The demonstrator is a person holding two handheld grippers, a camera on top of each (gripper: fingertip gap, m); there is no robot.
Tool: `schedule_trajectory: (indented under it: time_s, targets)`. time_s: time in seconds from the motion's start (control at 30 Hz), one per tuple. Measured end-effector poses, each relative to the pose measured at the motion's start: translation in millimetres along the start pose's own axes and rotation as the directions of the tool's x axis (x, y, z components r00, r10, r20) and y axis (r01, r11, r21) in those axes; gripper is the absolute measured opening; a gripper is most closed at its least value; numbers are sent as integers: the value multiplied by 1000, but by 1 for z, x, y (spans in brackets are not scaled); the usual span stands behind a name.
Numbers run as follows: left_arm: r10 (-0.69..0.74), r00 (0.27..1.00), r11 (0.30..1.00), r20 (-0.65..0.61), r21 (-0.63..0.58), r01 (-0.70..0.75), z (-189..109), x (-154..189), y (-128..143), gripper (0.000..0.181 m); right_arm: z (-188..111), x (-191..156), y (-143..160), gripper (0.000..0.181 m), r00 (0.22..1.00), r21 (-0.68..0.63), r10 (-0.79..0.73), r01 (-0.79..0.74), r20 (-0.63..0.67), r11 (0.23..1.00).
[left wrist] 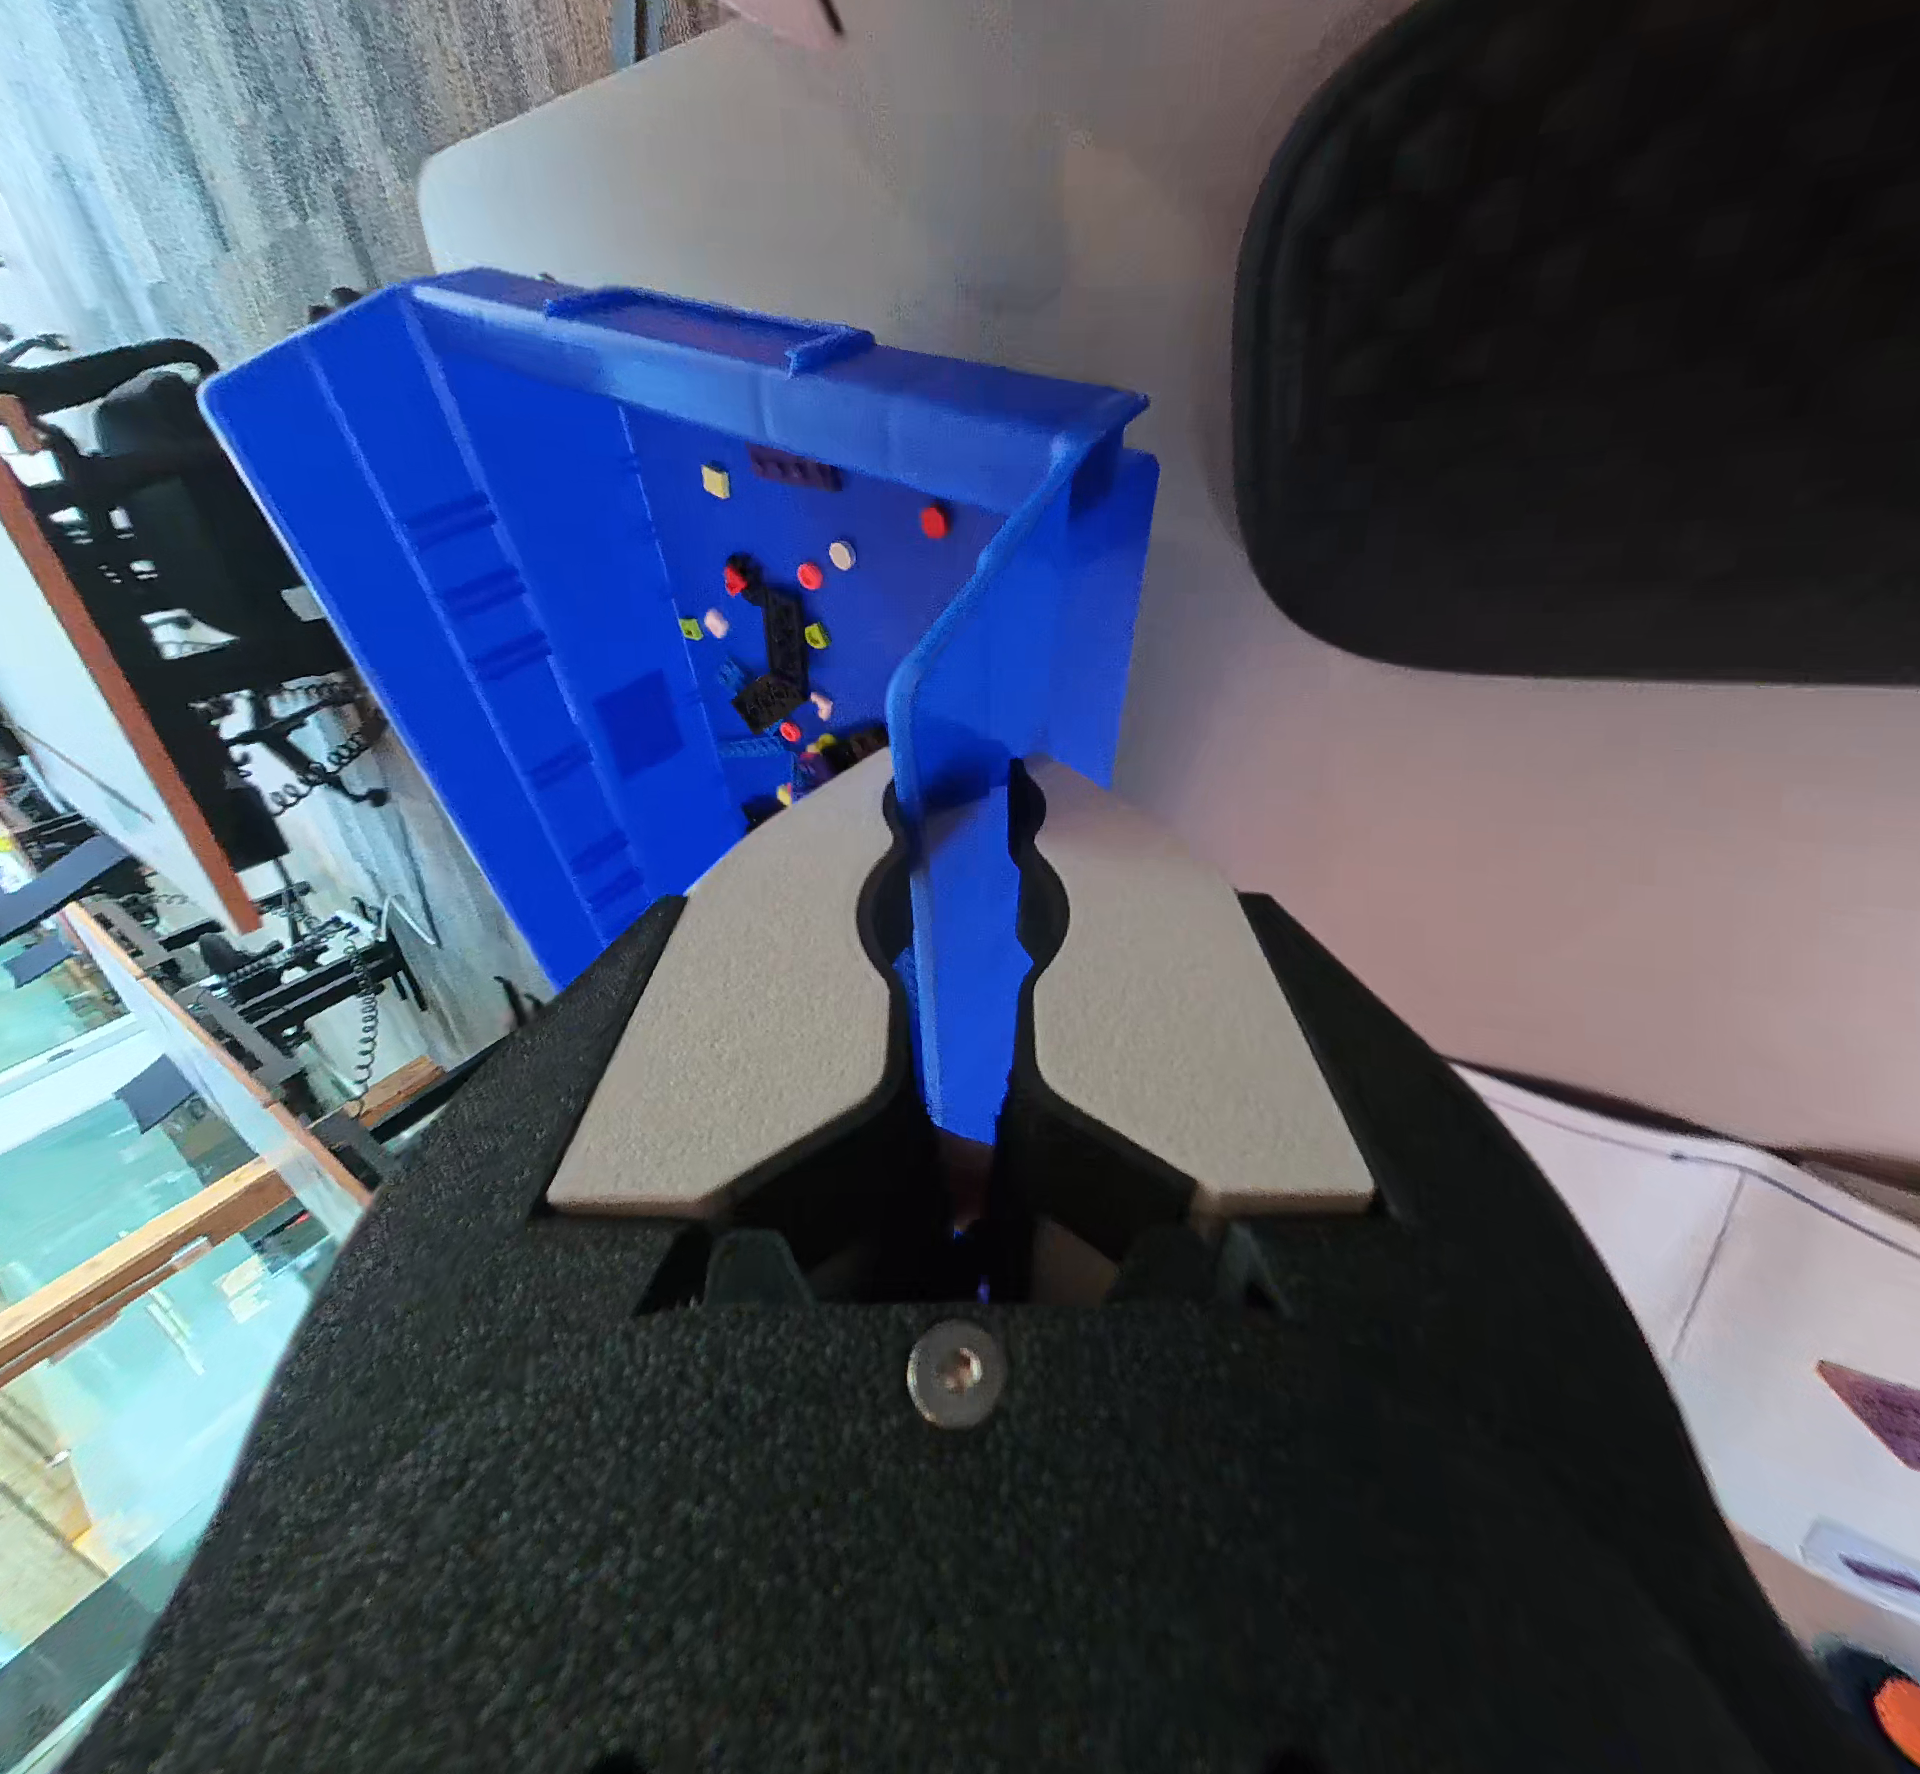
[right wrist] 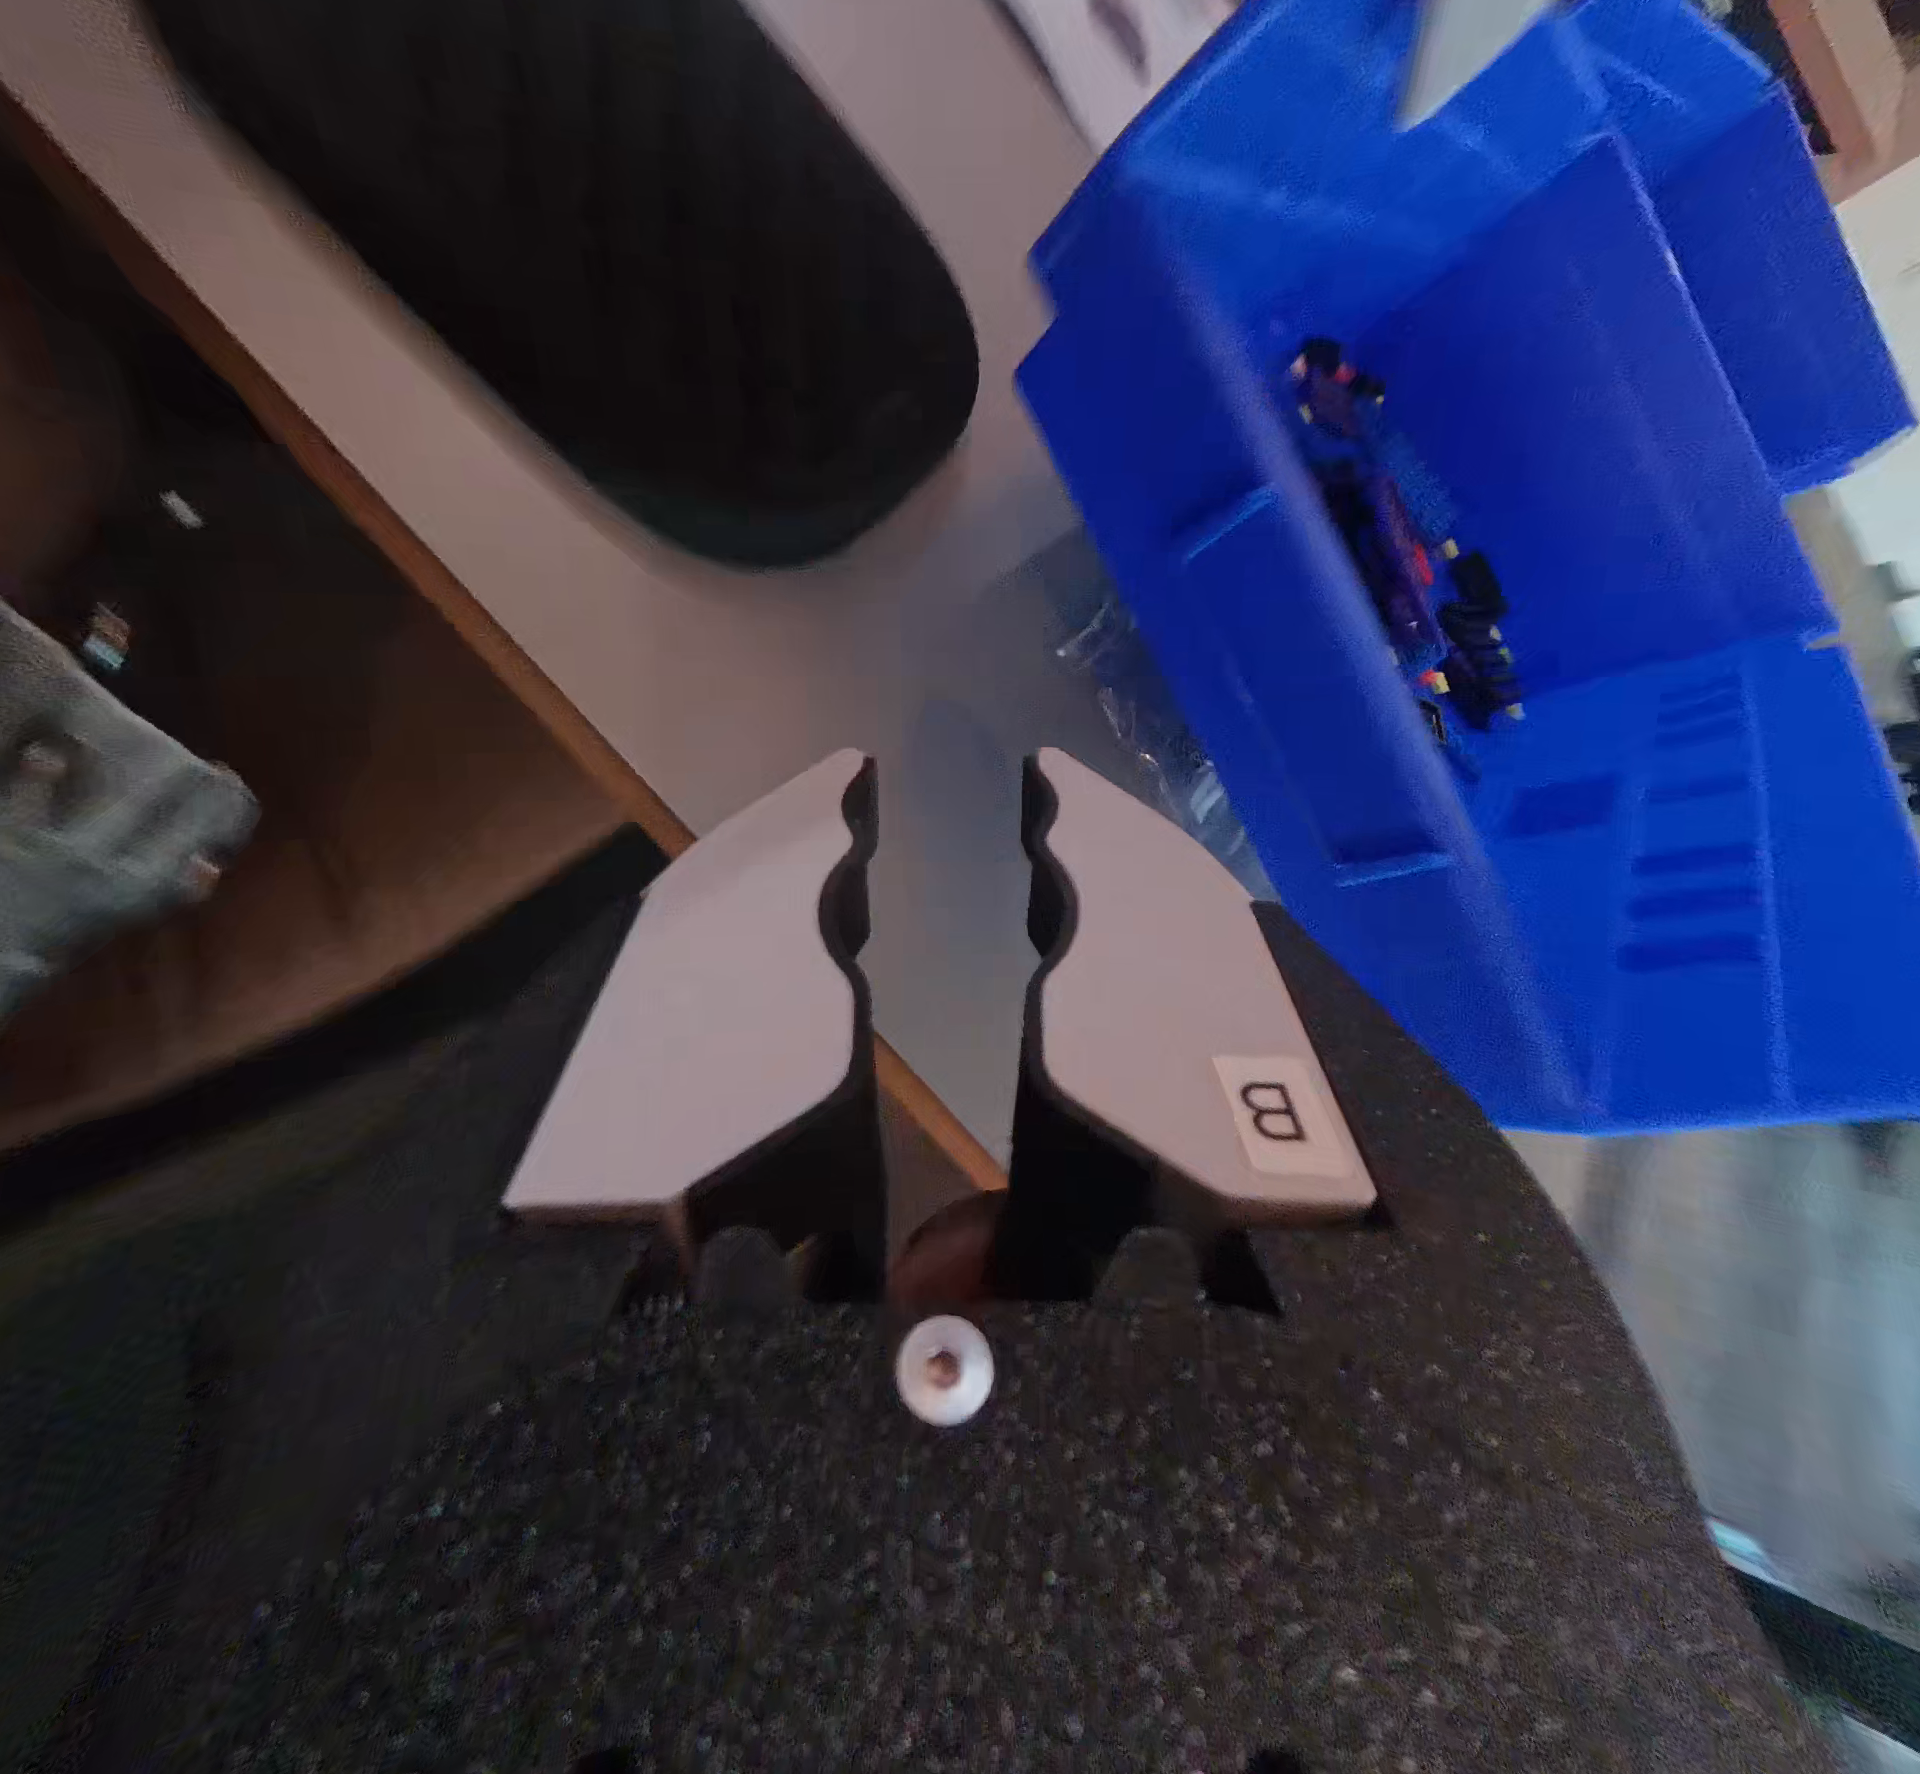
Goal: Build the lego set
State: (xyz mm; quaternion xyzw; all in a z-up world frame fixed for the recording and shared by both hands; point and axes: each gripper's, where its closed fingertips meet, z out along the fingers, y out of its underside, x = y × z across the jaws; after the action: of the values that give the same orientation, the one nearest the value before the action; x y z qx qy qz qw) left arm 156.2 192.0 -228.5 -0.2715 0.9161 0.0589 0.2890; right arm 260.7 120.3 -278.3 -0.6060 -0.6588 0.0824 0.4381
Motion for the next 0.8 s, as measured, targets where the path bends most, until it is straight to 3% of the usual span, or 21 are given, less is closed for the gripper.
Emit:
schedule_trajectory:
  time_s: [0.07, 0.17, 0.23, 0.3, 0.37, 0.43, 0.53, 0.6, 0.67, 0.73, 0.8]
  targets:
    - [-10, 998, 1000, 56, -1, 11, 9, -1, -5, 18, -14, 6, -12, 26, 991, 100, 128, -132, 42, 986]
    - [-89, 986, 996, 143, -16, 92, 22, -1, -10, 22, -27, 23, -35, 26, 981, 253, 194, -195, 28, 948]
    - [-138, 955, 987, 262, -48, 155, 13, -7, -4, 50, -34, 33, -51, 32, 970, 334, 236, -241, 58, 911]
    - [-292, 881, 952, 371, 23, 306, -14, -12, -2, 63, -39, 50, -67, 37, 955, 403, 287, -295, 81, 867]
    - [-549, 705, 833, 450, 221, 507, -47, -10, -3, 68, -33, 79, -70, 37, 923, 395, 383, -370, 49, 841]
    - [-784, 470, 621, 406, 483, 618, -78, 5, -10, 78, -10, 102, -61, 42, 891, 287, 454, -440, 21, 851]
    - [-971, 106, 234, 213, 779, 582, -115, 45, -20, 83, 38, 124, -34, 44, 915, 32, 400, -399, -44, 916]
    - [-991, -61, 74, 122, 853, 517, -128, 82, -23, 82, 69, 136, -18, 40, 949, -122, 308, -315, -75, 941]
    - [-968, -202, 30, 151, 866, 499, -133, 120, -20, 80, 97, 141, -6, 36, 978, -243, 201, -208, -52, 948]
    - [-918, -328, 39, 221, 877, 480, -140, 151, -15, 79, 120, 138, 3, 38, 992, -317, 127, -113, 25, 942]
    - [-880, -402, 56, 254, 896, 441, -150, 169, -16, 76, 138, 135, 11, 41, 992, -363, 110, -79, 66, 928]
